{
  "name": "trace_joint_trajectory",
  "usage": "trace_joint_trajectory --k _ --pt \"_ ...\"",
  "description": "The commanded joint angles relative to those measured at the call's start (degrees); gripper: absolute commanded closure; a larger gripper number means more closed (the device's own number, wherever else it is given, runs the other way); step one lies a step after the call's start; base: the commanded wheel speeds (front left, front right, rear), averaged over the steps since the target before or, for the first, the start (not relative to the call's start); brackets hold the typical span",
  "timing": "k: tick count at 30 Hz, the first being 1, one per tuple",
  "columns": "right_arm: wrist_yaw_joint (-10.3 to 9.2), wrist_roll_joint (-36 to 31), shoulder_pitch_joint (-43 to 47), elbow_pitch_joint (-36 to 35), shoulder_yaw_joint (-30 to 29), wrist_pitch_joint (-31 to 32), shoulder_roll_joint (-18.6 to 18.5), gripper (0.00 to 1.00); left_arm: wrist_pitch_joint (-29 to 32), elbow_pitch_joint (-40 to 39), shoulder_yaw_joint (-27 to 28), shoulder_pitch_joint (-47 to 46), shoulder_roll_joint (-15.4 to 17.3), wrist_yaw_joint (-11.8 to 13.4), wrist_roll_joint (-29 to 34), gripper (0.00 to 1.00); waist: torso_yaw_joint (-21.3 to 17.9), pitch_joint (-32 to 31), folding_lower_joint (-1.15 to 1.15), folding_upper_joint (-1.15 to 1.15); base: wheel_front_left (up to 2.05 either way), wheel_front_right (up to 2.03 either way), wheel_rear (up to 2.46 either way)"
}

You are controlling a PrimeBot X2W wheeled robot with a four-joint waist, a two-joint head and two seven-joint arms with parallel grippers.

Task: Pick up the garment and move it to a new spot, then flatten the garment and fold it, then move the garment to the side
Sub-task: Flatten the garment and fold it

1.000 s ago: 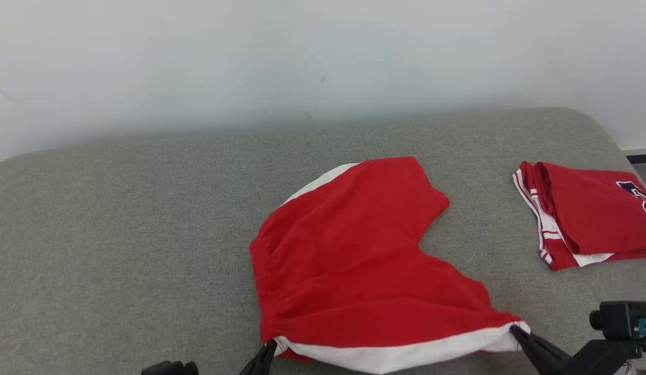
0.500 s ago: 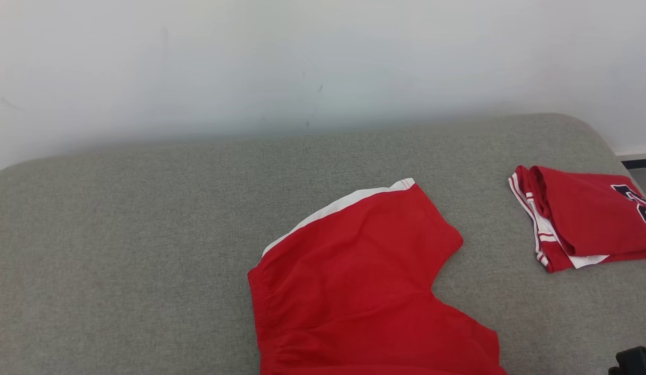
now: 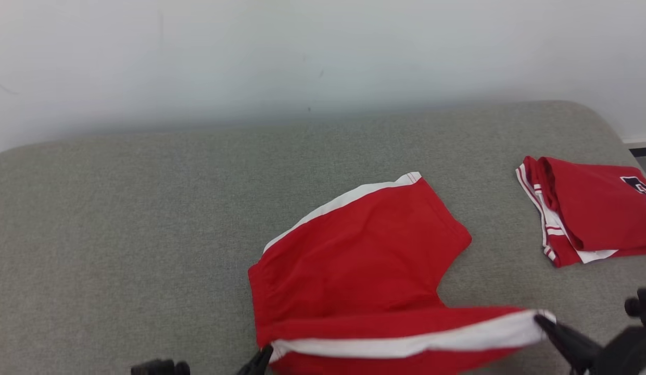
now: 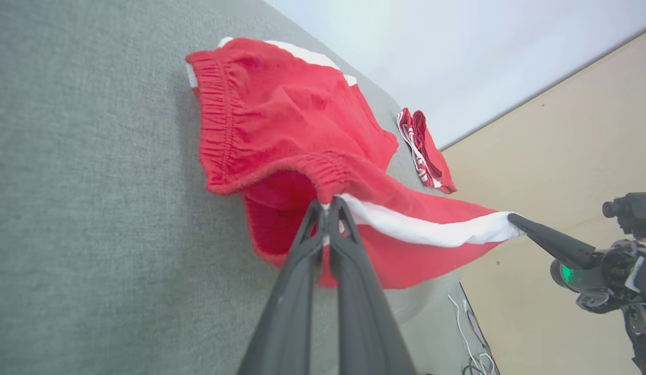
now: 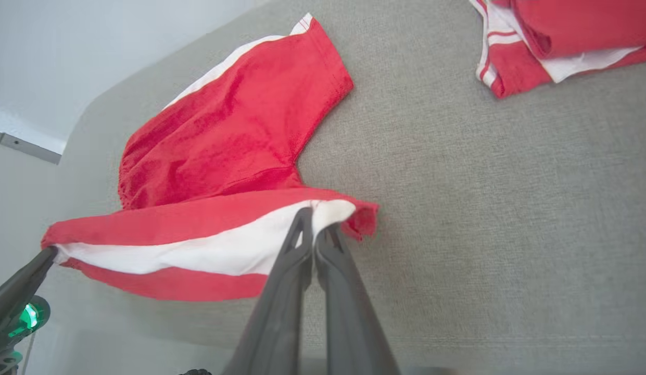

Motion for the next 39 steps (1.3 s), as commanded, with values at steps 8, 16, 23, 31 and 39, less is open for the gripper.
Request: trace_joint_trajectory --k 8,16,23,31,39 --pt "-0.12 -2.43 -16.94 9.90 8.59 -10.05 -6.55 1.00 -0.72 6.91 0.92 -11.11 -4.47 0.82 3.87 1.00 2.34 4.20 -0.01 0.00 0.00 0.00 0.00" --pt "-0.12 -5.00 -32.88 23.82 16.74 -18.98 -9.85 1.00 -2.75 13.85 2.10 -19.68 -8.71 2.29 6.27 1.00 4.72 9.09 -0.01 0.00 0.00 0.00 0.00" --pt "-0.12 -6.54 -41.54 32.75 20.77 -24.84 -10.79 1.00 -3.65 17.81 1.80 -24.26 -11.34 2.17 7.56 1.00 6.34 12.13 -0.01 0.00 0.00 0.00 0.00" --pt "-0.12 -7.13 -49.88 43.07 24.07 -30.98 -10.73 1.00 -5.04 21.76 2.72 -28.29 -13.77 2.35 8.47 1.00 7.62 15.17 -0.01 0.00 0.00 0.00 0.00" --pt "-0.12 -9.23 -54.03 51.73 24.91 -35.82 -10.09 0.90 -6.13 25.13 2.95 -30.32 -15.24 2.70 9.77 0.93 8.35 16.06 -0.01 0.00 0.00 0.00 0.00"
